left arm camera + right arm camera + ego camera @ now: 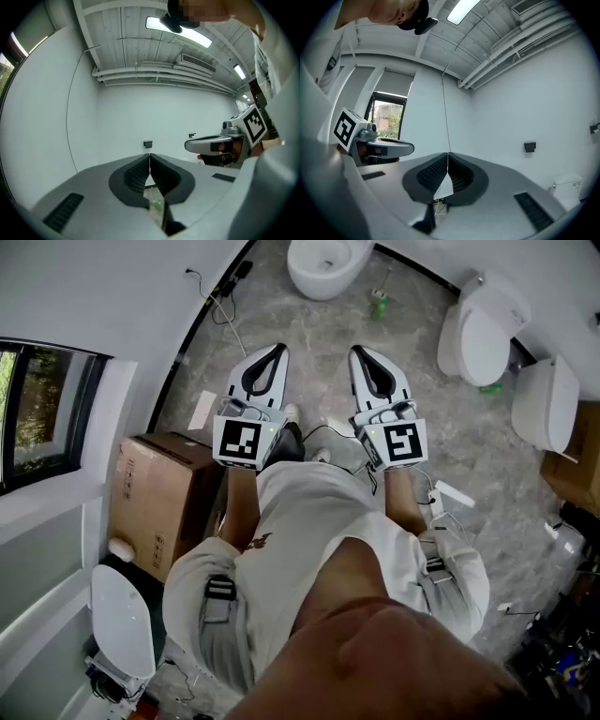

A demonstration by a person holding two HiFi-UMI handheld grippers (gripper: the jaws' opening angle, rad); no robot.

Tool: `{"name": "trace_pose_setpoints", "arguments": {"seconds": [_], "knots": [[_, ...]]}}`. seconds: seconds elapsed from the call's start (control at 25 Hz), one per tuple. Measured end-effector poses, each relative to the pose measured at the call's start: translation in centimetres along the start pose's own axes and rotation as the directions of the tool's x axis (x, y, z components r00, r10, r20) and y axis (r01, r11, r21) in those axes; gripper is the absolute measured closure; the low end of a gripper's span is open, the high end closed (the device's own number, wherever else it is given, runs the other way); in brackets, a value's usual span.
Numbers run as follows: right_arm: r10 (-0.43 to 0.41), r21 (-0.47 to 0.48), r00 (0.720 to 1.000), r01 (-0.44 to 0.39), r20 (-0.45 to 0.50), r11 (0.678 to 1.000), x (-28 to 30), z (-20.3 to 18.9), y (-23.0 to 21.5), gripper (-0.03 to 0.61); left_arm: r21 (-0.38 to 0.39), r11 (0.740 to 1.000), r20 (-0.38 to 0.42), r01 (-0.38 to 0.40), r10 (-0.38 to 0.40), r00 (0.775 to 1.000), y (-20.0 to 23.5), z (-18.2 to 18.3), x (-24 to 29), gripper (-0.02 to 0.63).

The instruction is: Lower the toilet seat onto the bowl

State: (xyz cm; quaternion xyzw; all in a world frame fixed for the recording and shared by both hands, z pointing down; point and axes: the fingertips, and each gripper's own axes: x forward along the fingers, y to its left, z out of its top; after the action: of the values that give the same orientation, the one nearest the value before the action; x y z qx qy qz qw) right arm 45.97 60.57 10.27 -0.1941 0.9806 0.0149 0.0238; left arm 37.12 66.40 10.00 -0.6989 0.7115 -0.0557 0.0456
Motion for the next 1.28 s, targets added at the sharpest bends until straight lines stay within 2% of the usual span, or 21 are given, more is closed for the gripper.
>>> {"name": "trace_pose_setpoints", "arguments": {"seconds": [0.4, 0.88, 1.28], "knots": [[-0.01, -0.034, 1.0, 0.009, -0.025, 0.999, 6.9, -0.4, -1.6, 0.558, -0.016, 1.0, 0.02, 0.011, -0.01, 1.0, 6.3, -0.9, 5.0, 0.591], [-0.087, -0.09, 0.992, 0.079, -0.086, 0.993, 16.9, -1.7, -2.8, 0.557, -0.057, 0.997, 0.039, 0.057, -0.054, 0.998, 16.2, -2.6, 10.4, 0.591], [-0.144, -0.088, 0.983, 0.134, -0.112, 0.987, 21.6, -2.7, -4.2, 0.557, -0.053, 0.994, 0.036, 0.101, -0.099, 0.994, 20.4, -3.5, 14.1, 0.592]]}}
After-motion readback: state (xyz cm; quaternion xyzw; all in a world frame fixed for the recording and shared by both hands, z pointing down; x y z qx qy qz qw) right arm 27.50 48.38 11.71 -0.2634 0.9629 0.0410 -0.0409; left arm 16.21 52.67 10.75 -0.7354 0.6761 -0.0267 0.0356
